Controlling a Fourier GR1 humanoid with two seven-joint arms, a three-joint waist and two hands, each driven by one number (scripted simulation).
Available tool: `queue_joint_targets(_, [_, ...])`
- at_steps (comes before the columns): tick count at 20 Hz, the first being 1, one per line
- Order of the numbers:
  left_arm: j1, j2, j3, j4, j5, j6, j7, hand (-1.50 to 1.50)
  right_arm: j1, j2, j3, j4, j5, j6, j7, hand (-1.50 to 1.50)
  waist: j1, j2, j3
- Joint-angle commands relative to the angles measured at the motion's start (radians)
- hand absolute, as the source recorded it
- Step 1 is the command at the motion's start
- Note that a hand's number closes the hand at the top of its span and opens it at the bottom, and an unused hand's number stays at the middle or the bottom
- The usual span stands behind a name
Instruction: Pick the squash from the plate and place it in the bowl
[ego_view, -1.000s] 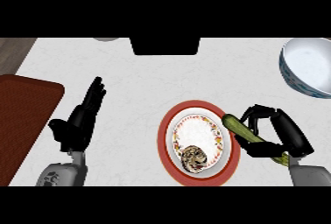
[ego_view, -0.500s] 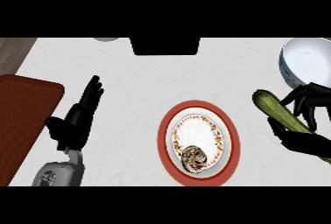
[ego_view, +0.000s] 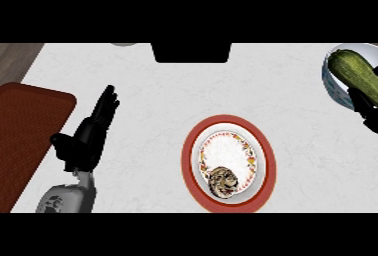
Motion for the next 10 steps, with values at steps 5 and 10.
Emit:
queue_joint_targets(5, [0.018, -0.028, -0.025, 0.032, -0.026, 0.008, -0.049, 0.0, -0.247, -0.127, -0.074, 0.331, 0.029, -0.01, 0.008, 1.5, 0.011, 0.004, 0.0])
queue_joint_targets(10, [-0.021, -0.004, 0.021, 0.035, 0.007, -0.008, -0.018, 0.0, -0.219, -0.198, -0.044, 0.458, 0.146, -0.02, -0.094, 1.5, 0.008, 0.008, 0.001])
